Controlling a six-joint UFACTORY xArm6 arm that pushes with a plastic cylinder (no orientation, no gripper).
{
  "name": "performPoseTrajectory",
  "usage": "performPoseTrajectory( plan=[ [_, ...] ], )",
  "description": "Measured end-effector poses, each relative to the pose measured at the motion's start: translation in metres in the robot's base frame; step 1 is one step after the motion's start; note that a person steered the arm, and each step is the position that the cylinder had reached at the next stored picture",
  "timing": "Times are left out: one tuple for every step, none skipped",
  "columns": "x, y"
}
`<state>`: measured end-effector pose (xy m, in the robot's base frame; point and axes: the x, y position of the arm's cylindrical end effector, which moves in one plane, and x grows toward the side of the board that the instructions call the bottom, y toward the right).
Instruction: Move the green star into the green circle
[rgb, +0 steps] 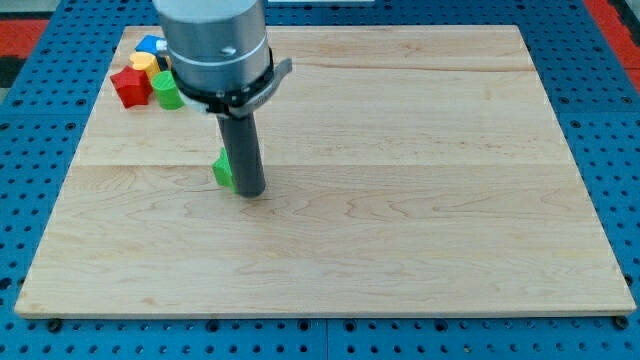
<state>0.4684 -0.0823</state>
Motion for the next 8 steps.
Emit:
performPoseTrajectory(
  plan=[
    [-0.035, -0.004],
    [-0.059, -0.020],
    [-0.031, -0.079],
    [-0.031, -0.149],
    [-0.048, -0.171],
    [-0.052, -0.171],
    [-0.062, -0.128],
    [-0.094, -0.127]
  ],
)
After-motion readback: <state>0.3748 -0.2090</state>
